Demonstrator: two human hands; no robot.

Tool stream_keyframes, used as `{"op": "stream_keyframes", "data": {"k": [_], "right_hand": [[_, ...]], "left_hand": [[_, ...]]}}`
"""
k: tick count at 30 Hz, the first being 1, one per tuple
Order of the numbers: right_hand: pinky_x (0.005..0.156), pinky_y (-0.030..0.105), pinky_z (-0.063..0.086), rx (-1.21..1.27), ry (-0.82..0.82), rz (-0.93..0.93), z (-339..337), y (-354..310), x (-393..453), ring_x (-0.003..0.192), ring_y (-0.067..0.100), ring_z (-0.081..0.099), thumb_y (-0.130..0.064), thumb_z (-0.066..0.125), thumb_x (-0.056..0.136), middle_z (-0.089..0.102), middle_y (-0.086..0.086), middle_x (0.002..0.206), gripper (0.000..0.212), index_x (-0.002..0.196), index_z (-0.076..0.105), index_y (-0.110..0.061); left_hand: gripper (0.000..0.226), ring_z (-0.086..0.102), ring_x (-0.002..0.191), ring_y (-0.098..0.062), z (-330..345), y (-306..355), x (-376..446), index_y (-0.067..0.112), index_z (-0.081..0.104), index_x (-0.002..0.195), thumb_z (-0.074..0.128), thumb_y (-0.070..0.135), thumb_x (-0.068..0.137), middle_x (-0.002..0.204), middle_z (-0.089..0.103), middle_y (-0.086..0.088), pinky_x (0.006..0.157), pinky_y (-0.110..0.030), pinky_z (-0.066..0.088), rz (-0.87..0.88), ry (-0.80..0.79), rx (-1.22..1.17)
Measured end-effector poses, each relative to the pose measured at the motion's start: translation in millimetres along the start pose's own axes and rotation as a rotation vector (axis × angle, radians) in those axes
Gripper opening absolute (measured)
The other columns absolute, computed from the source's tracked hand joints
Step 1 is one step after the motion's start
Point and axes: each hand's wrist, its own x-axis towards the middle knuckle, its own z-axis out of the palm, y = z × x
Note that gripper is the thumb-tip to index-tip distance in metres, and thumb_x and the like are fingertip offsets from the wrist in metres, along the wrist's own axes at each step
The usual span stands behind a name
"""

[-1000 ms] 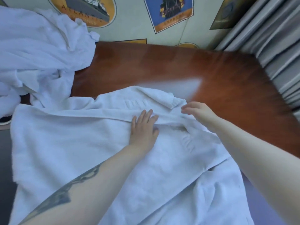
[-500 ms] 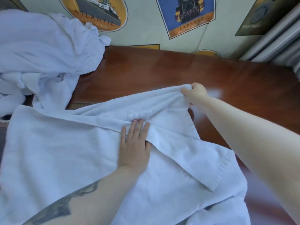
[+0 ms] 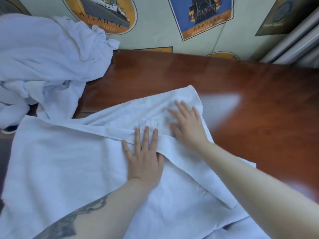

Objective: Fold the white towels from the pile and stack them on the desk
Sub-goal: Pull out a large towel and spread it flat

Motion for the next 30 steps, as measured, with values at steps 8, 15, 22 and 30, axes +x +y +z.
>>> {"op": "stream_keyframes", "data": {"k": [8, 15, 22, 30], "right_hand": [[0.12, 0.043, 0.01, 0.259, -0.14, 0.254, -64, 21, -153, 0.145, 0.007, 0.022, -0.038, 0.058, 0.065, 0.03, -0.015, 0.152, 0.073, 0.134, 0.038, -0.045], [0.114, 0.038, 0.025, 0.127, -0.29, 0.352, -73, 26, -192, 0.143, 0.012, 0.029, -0.02, 0.06, 0.062, 0.026, -0.009, 0.157, 0.086, 0.144, 0.039, -0.031], [0.08, 0.027, 0.024, -0.244, -0.18, 0.271, -64, 20, -160, 0.114, 0.019, 0.052, -0.017, 0.056, 0.088, 0.06, -0.011, 0.114, 0.025, 0.107, 0.063, -0.03], [0.07, 0.032, 0.049, 0.761, 0.026, 0.57, -98, -7, -68, 0.08, 0.013, 0.064, -0.04, 0.05, 0.098, 0.069, -0.003, 0.092, 0.027, 0.095, 0.066, -0.019]], "left_hand": [[0.056, -0.002, 0.151, -0.015, -8, -6, 2, 0.037, 0.031, 0.149, 0.039, 0.029, 0.095, 0.162, 0.017, 0.011, 0.116, -0.06, -0.002, 0.027, 0.005, -0.228], [0.026, 0.056, 0.078, -0.025, -53, -34, 0, 0.016, 0.05, 0.069, 0.04, 0.018, 0.093, 0.069, 0.057, -0.004, 0.112, -0.049, 0.023, -0.058, 0.182, -0.55], [0.037, 0.037, 0.06, -0.03, -107, -46, 1, 0.014, 0.027, 0.055, 0.038, 0.037, 0.082, 0.051, 0.033, -0.002, 0.049, -0.034, 0.022, -0.027, 0.168, -0.607], [0.032, 0.049, 0.07, -0.037, -139, -106, 50, 0.011, 0.045, 0.066, 0.038, 0.04, 0.078, 0.062, 0.05, -0.005, 0.059, -0.038, 0.043, -0.12, 0.34, -0.511]]}}
